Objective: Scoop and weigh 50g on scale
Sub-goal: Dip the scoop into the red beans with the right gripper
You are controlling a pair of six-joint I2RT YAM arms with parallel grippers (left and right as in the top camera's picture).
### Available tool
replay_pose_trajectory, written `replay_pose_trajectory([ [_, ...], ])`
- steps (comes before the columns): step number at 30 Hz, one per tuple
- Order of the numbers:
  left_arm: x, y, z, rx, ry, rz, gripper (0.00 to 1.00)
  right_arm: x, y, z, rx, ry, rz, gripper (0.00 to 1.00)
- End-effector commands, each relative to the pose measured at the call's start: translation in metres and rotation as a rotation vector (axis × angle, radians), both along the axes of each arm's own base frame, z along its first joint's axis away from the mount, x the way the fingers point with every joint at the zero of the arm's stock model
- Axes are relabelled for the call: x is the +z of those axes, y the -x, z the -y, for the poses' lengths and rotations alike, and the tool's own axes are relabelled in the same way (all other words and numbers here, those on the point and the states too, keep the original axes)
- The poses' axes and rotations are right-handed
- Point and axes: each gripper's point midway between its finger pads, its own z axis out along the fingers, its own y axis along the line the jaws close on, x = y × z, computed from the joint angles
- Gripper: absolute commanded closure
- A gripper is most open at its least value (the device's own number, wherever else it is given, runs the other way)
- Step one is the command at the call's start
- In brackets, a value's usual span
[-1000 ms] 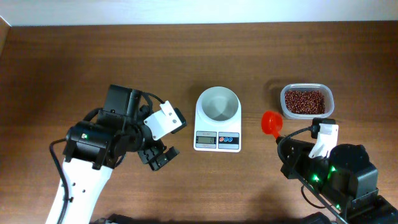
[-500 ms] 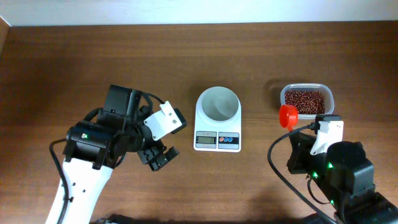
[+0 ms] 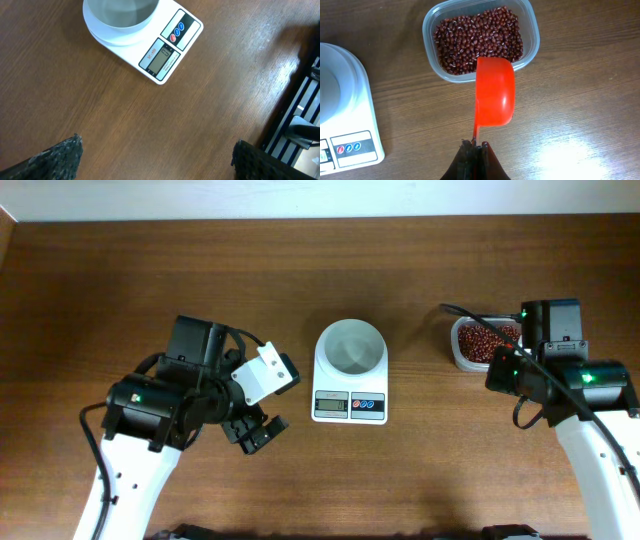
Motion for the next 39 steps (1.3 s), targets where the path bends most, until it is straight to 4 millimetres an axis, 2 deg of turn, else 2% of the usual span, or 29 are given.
replay_pose_trajectory([
  [1,0.007,-0.002,0.002,-0.014,0.012,0.021,0.01,0.007,0.001,0.004,-0.006,0.013,0.007,0.96],
  [7,0.007,-0.002,0.002,-0.014,0.012,0.021,0.01,0.003,0.01,0.005,-0.003,0.017,-0.035,0.96],
  [18,0.007,-0.002,0.002,-0.014,0.012,0.021,0.01,0.002,0.01,-0.003,0.016,-0.025,-0.036,0.96],
  [23,0.007,-0.002,0.001,-0.014,0.012,0.021,0.01,0.007,-0.003,-0.005,0.021,-0.032,0.019,0.96],
  [27,0.007,-0.002,0.001,-0.014,0.012,0.021,0.01,0.009,-0.007,-0.001,0.163,0.071,0.01,0.96],
  [29,0.007,-0.002,0.001,-0.014,0.012,0.021,0.01,0.008,-0.011,0.004,0.156,0.102,0.016,0.96],
  [32,0.007,-0.002,0.001,-0.014,0.012,0.021,0.01,-0.005,-0.028,0.017,0.159,0.191,-0.02,0.96],
  [33,0.007,-0.002,0.001,-0.014,0.012,0.021,0.01,-0.019,-0.049,0.016,0.21,0.217,-0.031,0.96],
  [34,0.007,-0.002,0.001,-0.014,0.012,0.021,0.01,-0.025,-0.056,0.016,0.212,0.218,-0.035,0.96],
  [36,0.007,-0.002,0.001,-0.014,0.012,0.021,0.01,-0.038,-0.09,0.015,0.224,0.231,0.014,0.96],
  [37,0.007,-0.002,0.001,-0.014,0.012,0.021,0.01,-0.049,-0.096,0.016,0.272,0.265,-0.014,0.96],
  [39,0.007,-0.002,0.001,-0.014,0.012,0.021,0.01,-0.066,-0.097,0.023,0.263,0.296,-0.074,0.96],
])
